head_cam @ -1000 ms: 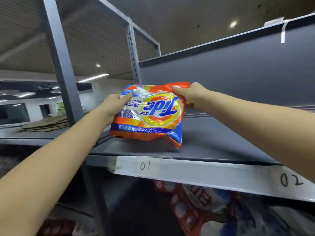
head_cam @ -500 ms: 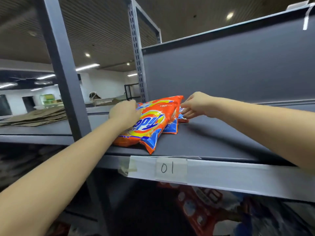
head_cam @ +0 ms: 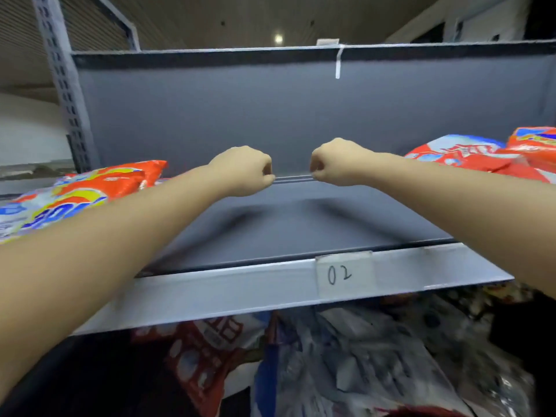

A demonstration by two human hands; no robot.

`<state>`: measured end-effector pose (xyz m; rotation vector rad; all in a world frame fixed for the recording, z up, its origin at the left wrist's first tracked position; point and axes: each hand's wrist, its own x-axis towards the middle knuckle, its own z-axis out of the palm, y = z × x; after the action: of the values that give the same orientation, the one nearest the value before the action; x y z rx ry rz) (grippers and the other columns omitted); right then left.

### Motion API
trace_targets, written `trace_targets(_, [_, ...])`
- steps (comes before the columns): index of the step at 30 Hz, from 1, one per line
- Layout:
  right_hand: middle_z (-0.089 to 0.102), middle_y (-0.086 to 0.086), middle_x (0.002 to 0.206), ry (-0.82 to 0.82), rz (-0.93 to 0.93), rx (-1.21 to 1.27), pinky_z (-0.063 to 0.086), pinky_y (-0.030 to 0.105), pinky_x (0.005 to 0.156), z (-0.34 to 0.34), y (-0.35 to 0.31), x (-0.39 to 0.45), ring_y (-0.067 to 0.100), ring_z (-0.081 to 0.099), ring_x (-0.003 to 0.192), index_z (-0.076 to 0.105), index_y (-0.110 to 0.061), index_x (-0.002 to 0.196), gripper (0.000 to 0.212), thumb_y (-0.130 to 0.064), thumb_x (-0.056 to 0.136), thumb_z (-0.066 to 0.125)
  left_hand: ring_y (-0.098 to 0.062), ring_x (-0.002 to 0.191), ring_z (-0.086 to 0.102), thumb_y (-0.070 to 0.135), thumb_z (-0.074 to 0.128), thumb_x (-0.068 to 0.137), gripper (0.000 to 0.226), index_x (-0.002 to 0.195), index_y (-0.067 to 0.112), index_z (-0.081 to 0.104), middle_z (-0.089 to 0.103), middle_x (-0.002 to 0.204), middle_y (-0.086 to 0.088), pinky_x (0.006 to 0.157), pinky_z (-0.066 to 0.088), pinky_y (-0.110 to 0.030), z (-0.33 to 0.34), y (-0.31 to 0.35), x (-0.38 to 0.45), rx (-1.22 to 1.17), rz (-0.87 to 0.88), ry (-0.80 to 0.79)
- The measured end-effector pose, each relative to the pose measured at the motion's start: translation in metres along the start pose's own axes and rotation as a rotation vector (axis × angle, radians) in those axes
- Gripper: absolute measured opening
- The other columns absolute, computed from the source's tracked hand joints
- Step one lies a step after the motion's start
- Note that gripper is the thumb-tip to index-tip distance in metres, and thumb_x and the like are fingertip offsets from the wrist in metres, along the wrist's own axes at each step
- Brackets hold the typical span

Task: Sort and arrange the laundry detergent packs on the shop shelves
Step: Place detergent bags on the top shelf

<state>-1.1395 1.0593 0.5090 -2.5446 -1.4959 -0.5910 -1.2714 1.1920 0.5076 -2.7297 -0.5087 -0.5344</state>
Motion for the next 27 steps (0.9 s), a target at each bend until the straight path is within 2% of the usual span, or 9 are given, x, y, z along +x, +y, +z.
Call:
trace_targets(3, [0.067, 0.013, 0.104, -0.02, 0.076, -0.037, 0.046, 0.03, 0.073, -0.013, 0.07, -0.03, 0.032, 0.058, 0.1, 0.066, -0.004, 0.105, 0.026, -0.015, 0.089, 0.048, -0.025, 0.106, 0.054, 0.033, 0.042, 0.096, 0.029, 0.112, 0.018, 0.061, 0.063, 0.116, 0.0, 0.084, 0.047, -0.032, -0.007, 0.066, 0.032, -0.055, 0.063, -0.008])
trace_targets(5, [0.067, 0.012, 0.106, -0.016, 0.125, -0.07, 0.047, 0.032, 0.077, -0.022, 0.12, -0.052, 0.032, 0.058, 0.101, 0.067, -0.007, 0.105, 0.026, -0.018, 0.089, 0.05, -0.025, 0.106, 0.054, 0.033, 0.042, 0.096, 0.029, 0.112, 0.017, 0.061, 0.063, 0.116, -0.001, 0.087, 0.047, -0.034, -0.011, 0.112, 0.055, -0.089, 0.112, -0.006])
trace_targets(9, [0.067, 0.012, 0.111, 0.032, 0.25, -0.117, 0.048, 0.034, 0.085, -0.039, 0.222, -0.096, 0.033, 0.057, 0.104, 0.068, -0.01, 0.109, 0.027, -0.02, 0.09, 0.051, -0.025, 0.106, 0.055, 0.034, 0.045, 0.096, 0.03, 0.113, 0.016, 0.063, 0.064, 0.115, -0.003, 0.084, 0.045, -0.032, -0.02, 0.208, 0.101, -0.176, 0.212, 0.017])
trace_targets(15, [0.068, 0.018, 0.101, 0.079, 0.444, -0.224, 0.05, 0.034, 0.079, -0.042, 0.346, -0.152, 0.036, 0.059, 0.097, 0.07, -0.003, 0.101, 0.027, -0.016, 0.088, 0.05, -0.025, 0.094, 0.053, 0.031, 0.045, 0.094, 0.035, 0.108, 0.006, 0.066, 0.065, 0.114, -0.012, 0.084, 0.045, -0.034, -0.017, 0.322, 0.162, -0.259, 0.277, 0.038])
trace_targets(19, [0.065, 0.019, 0.1, 0.065, 0.619, -0.23, 0.042, 0.031, 0.07, -0.037, 0.404, -0.171, 0.036, 0.057, 0.094, 0.067, 0.001, 0.102, 0.029, -0.021, 0.091, 0.051, -0.031, 0.108, 0.056, 0.031, 0.044, 0.094, 0.037, 0.112, 0.006, 0.065, 0.064, 0.116, -0.012, 0.083, 0.044, -0.033, -0.01, 0.366, 0.201, -0.273, 0.229, 0.033])
trace_targets(22, [0.052, 0.013, 0.075, 0.083, 0.736, -0.181, 0.036, 0.031, 0.065, -0.031, 0.43, -0.18, 0.032, 0.049, 0.08, 0.062, 0.006, 0.089, 0.039, -0.031, 0.094, 0.052, -0.032, 0.105, 0.056, 0.03, 0.043, 0.095, 0.037, 0.109, 0.002, 0.063, 0.063, 0.114, -0.014, 0.075, 0.04, -0.031, -0.007, 0.381, 0.231, -0.319, 0.134, 0.069])
trace_targets(24, [0.048, 0.01, 0.068, 0.064, 0.811, -0.116, 0.037, 0.031, 0.058, -0.028, 0.439, -0.182, 0.031, 0.049, 0.076, 0.052, 0.001, 0.07, 0.048, -0.04, 0.095, 0.049, -0.032, 0.104, 0.056, 0.031, 0.041, 0.097, 0.038, 0.106, 0.001, 0.061, 0.063, 0.114, -0.016, 0.075, 0.038, -0.031, -0.006, 0.389, 0.246, -0.34, 0.073, 0.055])
trace_targets(25, [0.049, 0.01, 0.066, 0.044, 0.849, -0.027, 0.039, 0.031, 0.054, -0.027, 0.444, -0.182, 0.031, 0.052, 0.072, 0.048, -0.002, 0.067, 0.05, -0.044, 0.095, 0.047, -0.033, 0.106, 0.056, 0.032, 0.04, 0.098, 0.039, 0.106, 0.0, 0.061, 0.062, 0.115, -0.017, 0.075, 0.039, -0.031, -0.007, 0.394, 0.251, -0.35, 0.056, 0.03])
trace_targets(27, [0.056, 0.011, 0.067, 0.009, 0.92, 0.282, 0.045, 0.028, 0.056, -0.02, 0.45, -0.182, 0.029, 0.058, 0.062, 0.055, 0.001, 0.082, 0.05, -0.045, 0.097, 0.042, -0.032, 0.1, 0.055, 0.033, 0.039, 0.099, 0.037, 0.105, 0.004, 0.06, 0.061, 0.117, -0.017, 0.071, 0.043, -0.03, -0.006, 0.406, 0.261, -0.412, 0.025, -0.044])
